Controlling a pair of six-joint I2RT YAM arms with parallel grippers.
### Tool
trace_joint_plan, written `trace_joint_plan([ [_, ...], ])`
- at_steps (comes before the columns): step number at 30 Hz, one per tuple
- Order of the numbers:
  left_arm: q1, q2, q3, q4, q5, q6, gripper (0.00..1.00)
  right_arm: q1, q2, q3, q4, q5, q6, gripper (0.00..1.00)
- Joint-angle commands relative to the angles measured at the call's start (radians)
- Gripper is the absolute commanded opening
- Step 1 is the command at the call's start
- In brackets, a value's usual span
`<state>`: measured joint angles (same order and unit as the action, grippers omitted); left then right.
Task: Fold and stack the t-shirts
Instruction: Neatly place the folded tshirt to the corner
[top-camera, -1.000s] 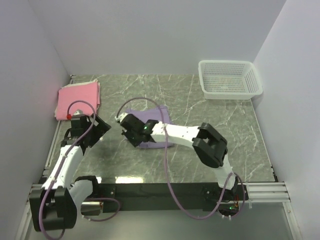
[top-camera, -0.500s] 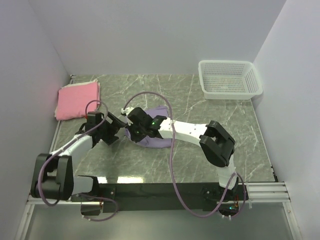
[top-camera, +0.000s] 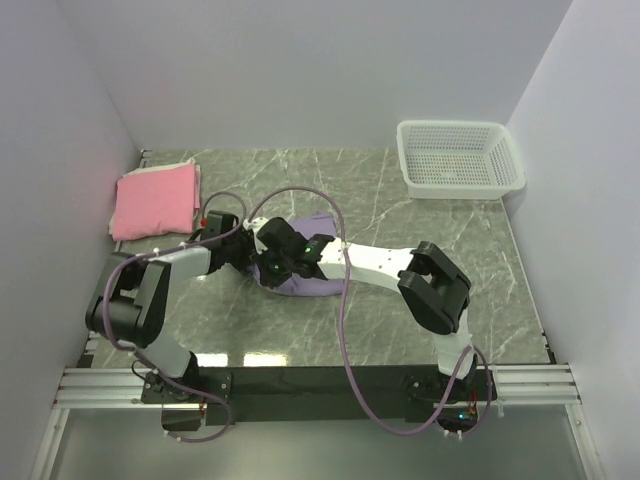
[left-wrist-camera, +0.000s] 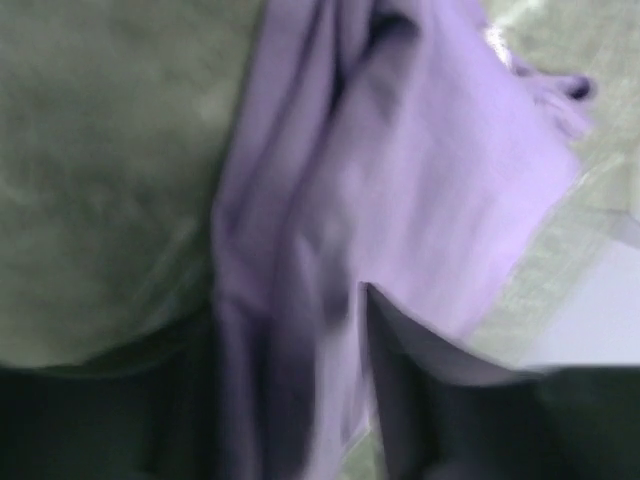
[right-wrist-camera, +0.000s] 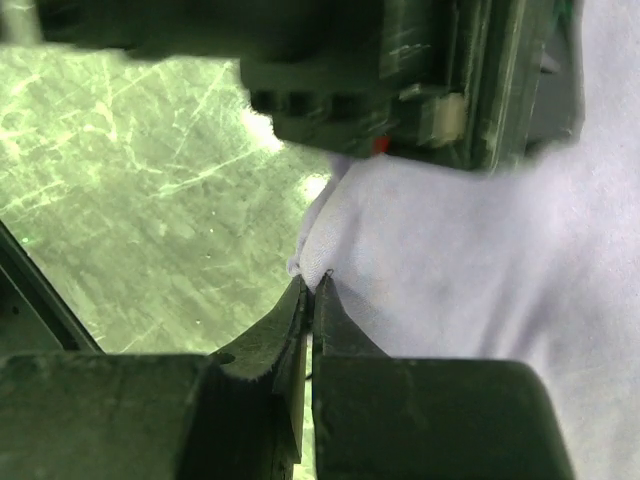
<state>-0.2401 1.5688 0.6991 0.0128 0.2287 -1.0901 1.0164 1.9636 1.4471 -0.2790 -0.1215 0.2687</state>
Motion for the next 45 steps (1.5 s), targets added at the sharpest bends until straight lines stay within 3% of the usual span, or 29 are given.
trace_joint_plan([
  [1, -0.005, 0.062, 0.066, -0.08, -0.072, 0.076, 0.49, 0.007, -0.069, 0.015, 0.041, -0.029, 0.009, 0.0],
  [4, -0.013, 0.083, 0.114, -0.106, -0.092, 0.107, 0.19, 0.011, -0.065, 0.027, 0.028, -0.023, 0.006, 0.02],
  [5, -0.013, 0.08, 0.125, -0.117, -0.1, 0.137, 0.04, 0.01, -0.071, 0.027, 0.026, -0.021, 0.006, 0.09],
  [6, -0.013, 0.077, 0.152, -0.152, -0.133, 0.156, 0.01, 0.01, -0.077, 0.021, 0.026, -0.018, 0.006, 0.28],
  [9, -0.013, 0.062, 0.239, -0.226, -0.204, 0.28, 0.01, 0.011, -0.101, 0.012, -0.017, 0.035, 0.012, 0.55],
  [12, -0.008, 0.056, 0.362, -0.341, -0.353, 0.424, 0.01, 0.011, -0.143, -0.025, -0.077, 0.094, 0.001, 0.63],
  [17, 0.021, 0.083, 0.552, -0.47, -0.641, 0.652, 0.01, 0.011, -0.261, -0.114, -0.161, 0.148, -0.017, 0.65],
  [22, 0.084, 0.154, 0.718, -0.462, -0.768, 0.804, 0.01, 0.011, -0.392, -0.226, -0.239, 0.184, 0.004, 0.65],
  [31, 0.176, 0.266, 0.875, -0.444, -0.844, 0.898, 0.01, 0.008, -0.468, -0.278, -0.334, 0.27, 0.029, 0.65],
  [39, 0.208, 0.31, 0.968, -0.358, -0.836, 1.078, 0.01, 0.008, -0.473, -0.243, -0.379, 0.269, 0.02, 0.65],
  [45, 0.272, 0.35, 1.054, -0.378, -0.851, 1.062, 0.01, 0.007, -0.482, -0.229, -0.422, 0.295, -0.002, 0.65],
])
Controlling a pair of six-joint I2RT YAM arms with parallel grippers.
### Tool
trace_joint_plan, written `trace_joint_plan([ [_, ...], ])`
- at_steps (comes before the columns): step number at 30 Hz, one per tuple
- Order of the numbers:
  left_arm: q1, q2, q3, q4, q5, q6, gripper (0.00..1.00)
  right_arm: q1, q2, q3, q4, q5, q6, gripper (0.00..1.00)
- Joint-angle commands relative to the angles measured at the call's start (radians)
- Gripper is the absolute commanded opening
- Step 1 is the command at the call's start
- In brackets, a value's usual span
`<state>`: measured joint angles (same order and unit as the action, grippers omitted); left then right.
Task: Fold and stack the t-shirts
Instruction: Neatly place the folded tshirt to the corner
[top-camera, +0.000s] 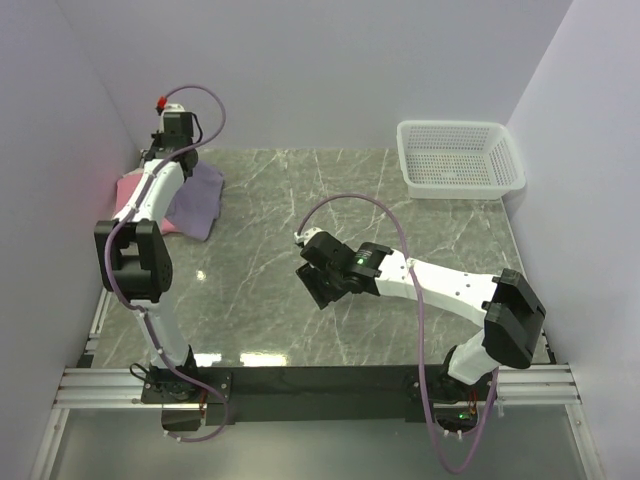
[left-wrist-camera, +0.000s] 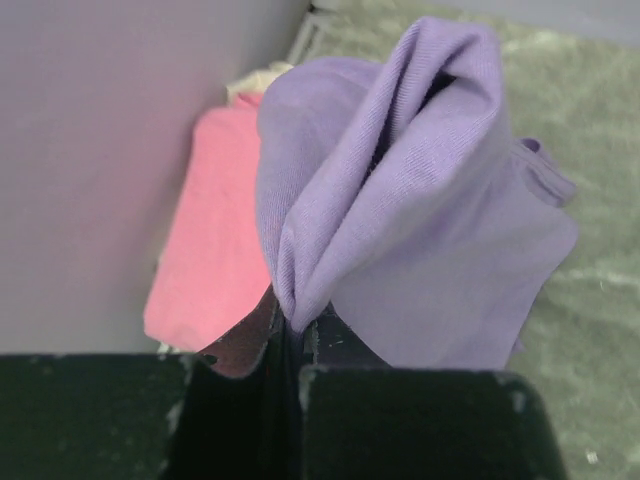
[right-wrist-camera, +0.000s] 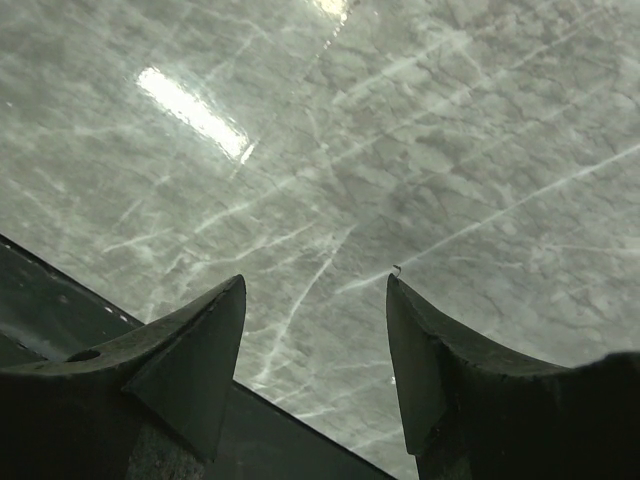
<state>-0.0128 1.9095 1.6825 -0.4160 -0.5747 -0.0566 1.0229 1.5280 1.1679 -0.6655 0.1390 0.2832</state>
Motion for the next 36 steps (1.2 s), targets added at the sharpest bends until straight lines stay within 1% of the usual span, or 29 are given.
trace_joint_plan([
  [1, 0.065, 0.016, 0.074, 0.051, -0.053, 0.023, 0.01, 0.0, -0.045, 0.053, -0.039, 0.037, -0.018, 0.65],
  [4, 0.097, 0.043, 0.085, 0.052, -0.071, 0.027, 0.01, 0.0, -0.043, 0.059, -0.046, 0.037, -0.018, 0.65],
  [7, 0.112, 0.062, 0.086, 0.082, -0.091, 0.046, 0.04, 0.0, -0.037, 0.064, -0.055, 0.03, -0.018, 0.65],
  [9, 0.125, 0.077, 0.072, 0.121, -0.077, 0.046, 0.1, 0.002, -0.026, 0.072, -0.071, 0.028, -0.021, 0.65],
  [10, 0.129, 0.088, 0.069, 0.134, -0.089, 0.079, 0.12, 0.0, -0.022, 0.075, -0.075, 0.027, -0.021, 0.65],
  [11, 0.131, 0.112, 0.071, 0.141, -0.103, 0.08, 0.14, 0.0, -0.02, 0.079, -0.082, 0.028, -0.024, 0.65],
  [14, 0.155, 0.17, 0.098, 0.118, -0.132, 0.067, 0.16, 0.0, -0.016, 0.084, -0.1, 0.031, -0.022, 0.64],
  [16, 0.171, 0.192, 0.114, 0.091, -0.126, 0.051, 0.17, 0.002, -0.014, 0.084, -0.111, 0.031, -0.024, 0.64],
  [17, 0.177, 0.209, 0.129, 0.079, -0.125, 0.017, 0.2, 0.0, -0.011, 0.084, -0.114, 0.027, -0.022, 0.64],
  [19, 0.192, 0.221, 0.129, 0.06, -0.108, -0.034, 0.29, 0.0, 0.0, 0.091, -0.121, 0.025, -0.022, 0.64],
  [20, 0.201, 0.224, 0.123, 0.057, -0.096, -0.049, 0.37, 0.0, 0.003, 0.096, -0.124, 0.025, -0.022, 0.64],
  [22, 0.232, 0.233, 0.125, 0.046, -0.076, -0.101, 0.38, 0.0, 0.014, 0.104, -0.129, 0.022, -0.024, 0.64],
  [25, 0.278, 0.267, 0.172, -0.006, 0.001, -0.161, 0.34, -0.001, 0.02, 0.108, -0.137, 0.017, -0.026, 0.64],
  [26, 0.286, 0.273, 0.192, -0.012, 0.016, -0.169, 0.31, 0.0, 0.021, 0.105, -0.137, 0.019, -0.027, 0.64],
  [27, 0.292, 0.275, 0.2, -0.018, 0.03, -0.17, 0.25, 0.0, 0.023, 0.104, -0.138, 0.02, -0.027, 0.64],
  [28, 0.293, 0.269, 0.206, -0.018, 0.029, -0.17, 0.17, 0.0, 0.026, 0.104, -0.137, 0.024, -0.029, 0.64],
  [31, 0.293, 0.237, 0.201, 0.002, -0.005, -0.175, 0.04, 0.002, 0.034, 0.111, -0.14, 0.024, -0.029, 0.64],
  [34, 0.295, 0.204, 0.169, 0.026, -0.031, -0.16, 0.01, 0.0, 0.043, 0.122, -0.137, 0.024, -0.032, 0.64],
  [36, 0.297, 0.192, 0.164, 0.025, -0.05, -0.15, 0.01, 0.0, 0.046, 0.121, -0.135, 0.025, -0.035, 0.64],
])
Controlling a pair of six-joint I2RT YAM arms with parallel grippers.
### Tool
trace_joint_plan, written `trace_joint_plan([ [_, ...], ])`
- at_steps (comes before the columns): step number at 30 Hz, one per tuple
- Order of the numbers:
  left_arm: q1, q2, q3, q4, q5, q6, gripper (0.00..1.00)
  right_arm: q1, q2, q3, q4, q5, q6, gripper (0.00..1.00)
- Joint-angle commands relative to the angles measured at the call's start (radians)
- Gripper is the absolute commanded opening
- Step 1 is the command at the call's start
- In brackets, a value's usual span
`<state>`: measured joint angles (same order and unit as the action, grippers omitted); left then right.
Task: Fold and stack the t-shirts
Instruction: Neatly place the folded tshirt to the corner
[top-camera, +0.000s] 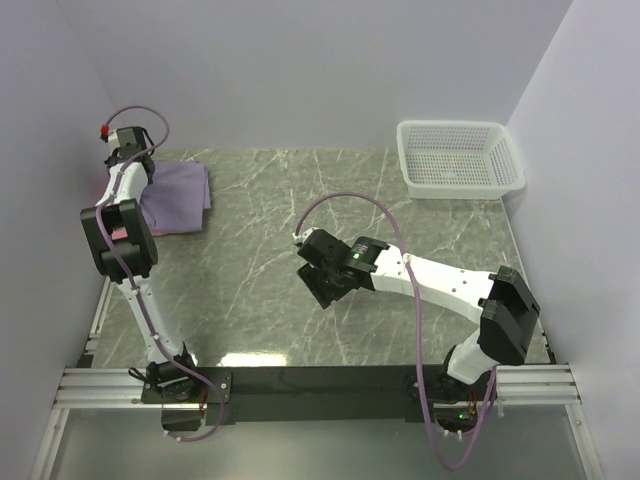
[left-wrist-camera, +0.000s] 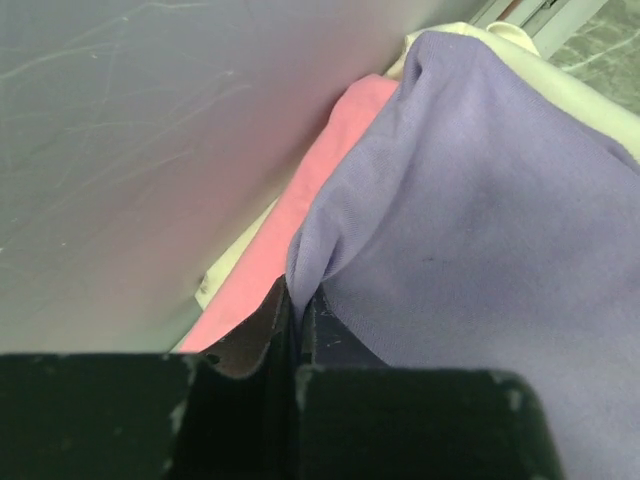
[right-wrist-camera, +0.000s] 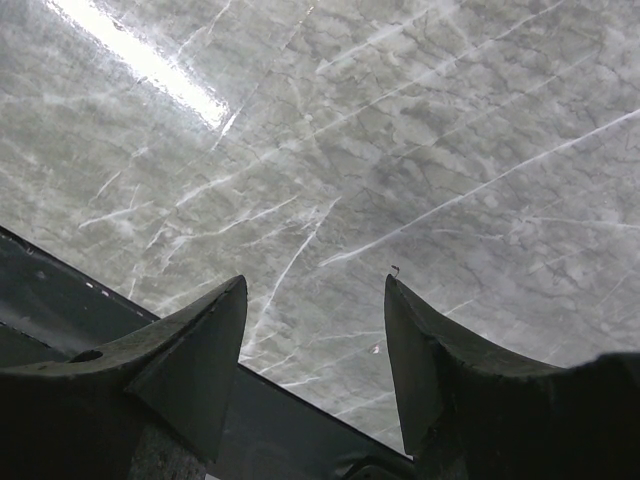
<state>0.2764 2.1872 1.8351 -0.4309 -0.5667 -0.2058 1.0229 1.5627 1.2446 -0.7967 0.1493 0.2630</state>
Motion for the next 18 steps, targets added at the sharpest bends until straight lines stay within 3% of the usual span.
trace_joint_plan([
  [1, 0.006, -0.099, 0.006, 0.044, -0.076, 0.006, 0.01, 0.0, 0.011, 0.042, -0.003, 0.013, -0.016, 0.64],
  [9, 0.009, -0.101, 0.012, 0.058, -0.168, 0.031, 0.01, 0.0, -0.004, 0.021, 0.005, 0.016, -0.01, 0.64],
  [12, 0.01, -0.092, 0.0, 0.077, -0.153, 0.031, 0.19, -0.001, -0.006, 0.021, -0.002, 0.019, -0.01, 0.64],
  [13, 0.009, -0.08, 0.004, 0.069, -0.16, 0.02, 0.38, 0.0, -0.007, 0.021, -0.002, 0.024, -0.008, 0.64],
  [15, 0.009, -0.07, 0.016, 0.029, -0.177, -0.016, 0.5, -0.001, -0.009, 0.019, -0.006, 0.027, -0.007, 0.64],
  [16, 0.009, -0.078, 0.012, 0.026, -0.182, -0.027, 0.63, 0.0, -0.01, 0.022, -0.006, 0.03, -0.005, 0.64],
  [18, 0.01, -0.098, 0.004, 0.024, -0.158, -0.049, 0.7, 0.0, -0.013, 0.027, -0.007, 0.036, -0.002, 0.63],
])
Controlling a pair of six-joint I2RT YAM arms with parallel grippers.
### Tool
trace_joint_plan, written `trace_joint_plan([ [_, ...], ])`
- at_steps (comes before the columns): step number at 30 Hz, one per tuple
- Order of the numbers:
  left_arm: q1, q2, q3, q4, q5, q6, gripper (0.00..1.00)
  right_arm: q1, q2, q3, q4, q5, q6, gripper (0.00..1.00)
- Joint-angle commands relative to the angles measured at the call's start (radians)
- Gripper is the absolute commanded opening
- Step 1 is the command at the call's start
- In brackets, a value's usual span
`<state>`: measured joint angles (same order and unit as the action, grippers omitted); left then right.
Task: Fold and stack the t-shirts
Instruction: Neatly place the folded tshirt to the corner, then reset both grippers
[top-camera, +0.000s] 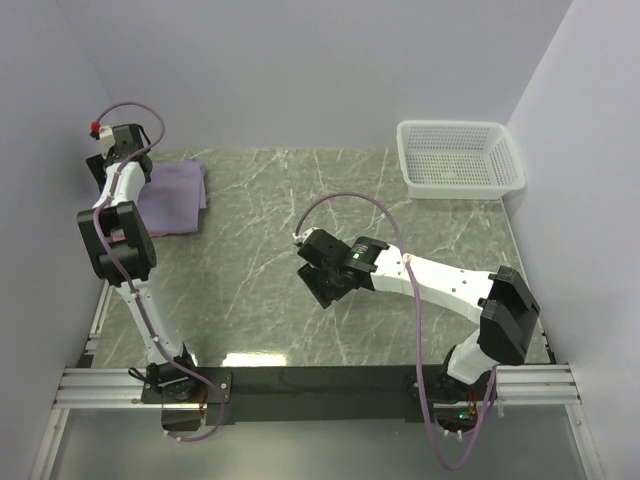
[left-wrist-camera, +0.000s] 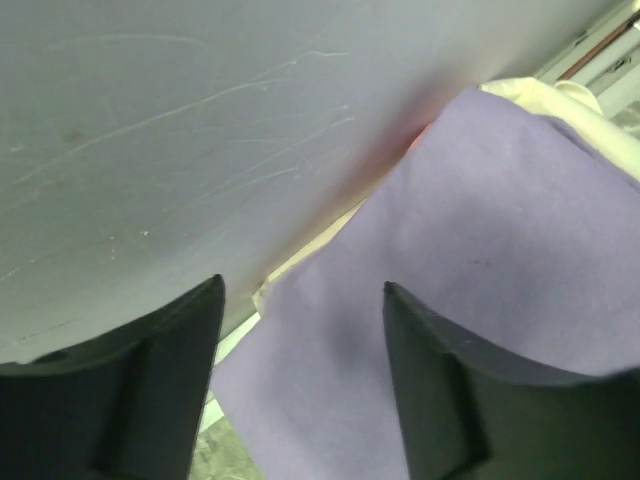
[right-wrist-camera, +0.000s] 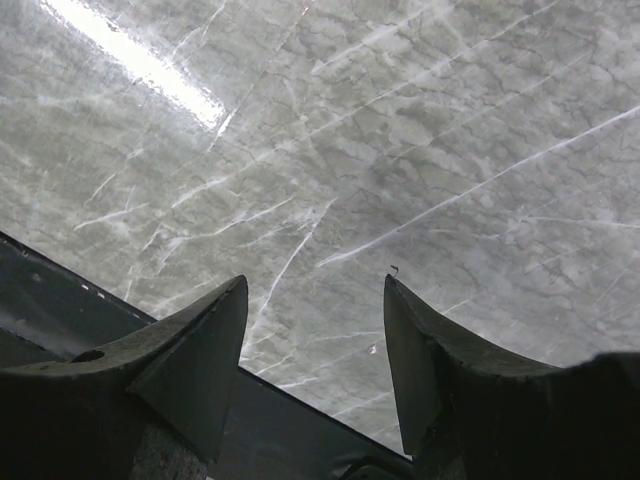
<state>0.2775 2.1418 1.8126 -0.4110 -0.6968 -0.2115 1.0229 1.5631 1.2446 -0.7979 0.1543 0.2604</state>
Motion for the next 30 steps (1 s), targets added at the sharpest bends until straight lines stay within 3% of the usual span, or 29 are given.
trace_joint_plan([
  [1, 0.009, -0.077, 0.025, 0.005, -0.015, -0.051, 0.74, 0.0, -0.02, 0.029, -0.004, 0.034, 0.006, 0.63],
  [6, 0.005, -0.189, -0.015, -0.022, 0.158, -0.158, 0.79, -0.038, -0.041, 0.021, -0.006, 0.093, 0.06, 0.63],
  [11, -0.041, -0.385, -0.168, 0.006, 0.446, -0.219, 0.9, -0.153, -0.103, -0.002, 0.002, 0.123, 0.149, 0.64],
  [17, -0.156, -0.557, -0.258, -0.127, 0.624, -0.232, 0.93, -0.407, -0.192, 0.015, -0.026, 0.122, 0.221, 0.64],
  [20, -0.213, -0.704, -0.387, -0.132, 0.709, -0.249, 0.95, -0.587, -0.267, 0.033, -0.047, 0.093, 0.257, 0.67],
  [23, -0.239, -0.883, -0.511, -0.152, 0.769, -0.293, 0.98, -0.801, -0.382, 0.018, -0.046, -0.007, 0.286, 0.68],
  [26, -0.241, -1.084, -0.604, -0.189, 0.781, -0.356, 0.99, -0.929, -0.495, 0.024, -0.064, -0.027, 0.277, 0.69],
  [30, -0.241, -1.378, -0.651, -0.287, 0.662, -0.468, 0.99, -0.939, -0.68, 0.036, -0.06, 0.046, 0.235, 0.72],
])
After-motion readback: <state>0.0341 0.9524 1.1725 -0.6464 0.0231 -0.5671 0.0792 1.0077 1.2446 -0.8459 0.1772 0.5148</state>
